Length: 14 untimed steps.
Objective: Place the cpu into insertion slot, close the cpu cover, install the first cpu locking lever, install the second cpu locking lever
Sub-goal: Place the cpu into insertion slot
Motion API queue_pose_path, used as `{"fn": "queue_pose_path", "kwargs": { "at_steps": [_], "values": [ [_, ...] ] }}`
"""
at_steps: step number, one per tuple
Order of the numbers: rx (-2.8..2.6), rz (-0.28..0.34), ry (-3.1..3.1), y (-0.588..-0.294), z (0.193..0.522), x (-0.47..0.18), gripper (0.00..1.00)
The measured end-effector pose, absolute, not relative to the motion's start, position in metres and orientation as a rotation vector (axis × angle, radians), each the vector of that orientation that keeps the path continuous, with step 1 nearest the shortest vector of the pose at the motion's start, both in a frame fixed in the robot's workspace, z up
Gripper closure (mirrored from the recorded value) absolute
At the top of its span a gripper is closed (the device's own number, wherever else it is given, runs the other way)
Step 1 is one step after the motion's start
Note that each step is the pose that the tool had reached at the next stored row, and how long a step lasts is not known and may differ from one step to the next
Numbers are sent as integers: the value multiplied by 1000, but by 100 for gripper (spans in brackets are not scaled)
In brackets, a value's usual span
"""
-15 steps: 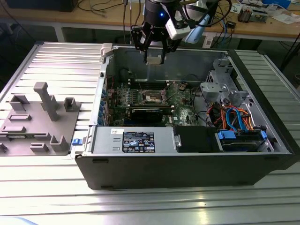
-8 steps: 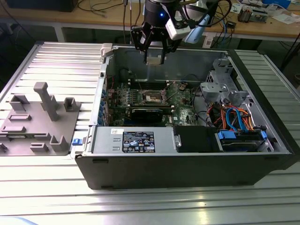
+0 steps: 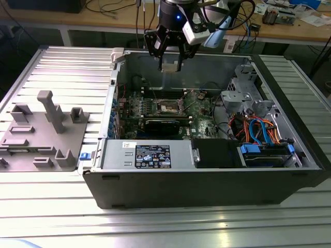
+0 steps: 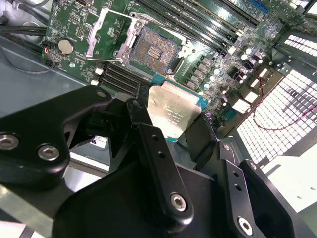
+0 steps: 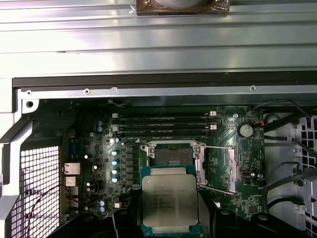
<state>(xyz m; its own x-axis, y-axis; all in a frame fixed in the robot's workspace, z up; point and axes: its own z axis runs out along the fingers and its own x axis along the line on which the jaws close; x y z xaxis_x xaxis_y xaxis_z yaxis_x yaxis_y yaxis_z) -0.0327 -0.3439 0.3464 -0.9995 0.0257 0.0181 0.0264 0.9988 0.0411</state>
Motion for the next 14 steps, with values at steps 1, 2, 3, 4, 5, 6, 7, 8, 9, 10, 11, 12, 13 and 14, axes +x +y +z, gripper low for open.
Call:
{"fn": "queue_pose_path", "kwargs": {
  "at_steps": [1, 2, 3, 4, 5, 6, 7, 8, 9, 10, 11, 12, 13, 14],
  "values": [
    [-41, -64, -3123, -344, 346, -33, 46],
    [-41, -64, -3123, -344, 346, -33, 46],
    [-41, -64, -3123, -344, 346, -33, 46],
    [-41, -64, -3123, -344, 346, -33, 46],
    [-41, -64, -3123, -344, 346, -33, 46],
    [-41, -63, -3123, -344, 342, -33, 46],
    [-41, -62, -3123, -344, 338, -33, 46],
    [-41, -62, -3123, -344, 338, -33, 46],
    [-41, -62, -3123, -344, 338, -33, 46],
    [-41, -62, -3123, -344, 338, -33, 46],
    [-41, -62, -3123, -344, 338, -33, 46],
    [-41, -62, -3123, -344, 338, -33, 46],
    [-41, -62, -3123, -344, 338, -33, 46],
    [-41, -62, -3123, -344, 338, -33, 46]
  ]
}}
